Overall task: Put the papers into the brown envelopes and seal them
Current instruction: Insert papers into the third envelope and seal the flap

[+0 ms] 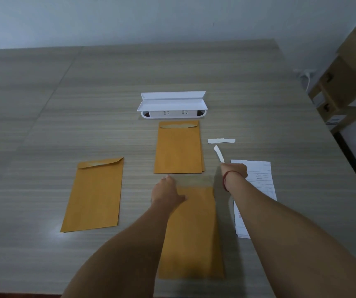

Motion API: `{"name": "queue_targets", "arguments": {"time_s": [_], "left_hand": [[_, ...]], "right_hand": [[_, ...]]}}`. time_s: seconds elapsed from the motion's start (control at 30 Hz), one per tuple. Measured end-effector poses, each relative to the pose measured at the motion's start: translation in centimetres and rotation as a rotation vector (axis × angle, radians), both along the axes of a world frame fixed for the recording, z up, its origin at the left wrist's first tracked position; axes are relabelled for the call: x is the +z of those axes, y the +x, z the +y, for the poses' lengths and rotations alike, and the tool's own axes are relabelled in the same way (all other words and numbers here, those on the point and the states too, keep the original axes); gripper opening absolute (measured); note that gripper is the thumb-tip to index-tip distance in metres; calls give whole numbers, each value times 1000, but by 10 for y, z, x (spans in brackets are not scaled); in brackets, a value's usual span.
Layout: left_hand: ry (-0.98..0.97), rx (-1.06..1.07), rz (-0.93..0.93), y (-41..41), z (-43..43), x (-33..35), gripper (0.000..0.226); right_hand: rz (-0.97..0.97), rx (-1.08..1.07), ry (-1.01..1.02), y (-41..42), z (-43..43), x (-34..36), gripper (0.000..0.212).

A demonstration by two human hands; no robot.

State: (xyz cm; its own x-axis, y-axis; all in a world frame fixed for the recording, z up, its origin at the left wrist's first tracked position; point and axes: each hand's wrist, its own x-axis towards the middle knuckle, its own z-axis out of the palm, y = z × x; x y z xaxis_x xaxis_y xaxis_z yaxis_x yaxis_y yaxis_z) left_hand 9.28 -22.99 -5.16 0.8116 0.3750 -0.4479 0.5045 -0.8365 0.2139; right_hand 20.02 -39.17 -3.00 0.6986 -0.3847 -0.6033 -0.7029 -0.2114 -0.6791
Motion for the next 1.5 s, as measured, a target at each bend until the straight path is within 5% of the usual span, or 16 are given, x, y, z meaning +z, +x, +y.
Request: {"name": "queue_targets", "arguments": {"time_s": [0.07,0.13,0.27,0.5,0.6,0.8,1.1,1.5], "left_hand": [[9,-3,-6,0,0,1,89],[4,6,3,0,-1,4,86],[1,18,16,2,-4,14,70],[77,-136,-43,6,-7,17,78],[148,-210,-87,2,-10,15,68],[217,-254,-160,-20,-20,22,56],[13,-243,-163,-59,-34,6,61],[44,-278,-76,-66,-33,-6,55]], "right_hand": [[24,26,-3,2,4,-1,18],[32,37,-22,2,4,-2,35],[27,145,-127,-3,5,-2,21],[-84,733,-332,-34,23,0,15],[-131,917,-399,-44,22,3,29],[-243,1036,-523,-66,11,8,20],[-367,1297,-601,-111,8,1,47],[-207,1440,-707,-119,11,-22,74]]}}
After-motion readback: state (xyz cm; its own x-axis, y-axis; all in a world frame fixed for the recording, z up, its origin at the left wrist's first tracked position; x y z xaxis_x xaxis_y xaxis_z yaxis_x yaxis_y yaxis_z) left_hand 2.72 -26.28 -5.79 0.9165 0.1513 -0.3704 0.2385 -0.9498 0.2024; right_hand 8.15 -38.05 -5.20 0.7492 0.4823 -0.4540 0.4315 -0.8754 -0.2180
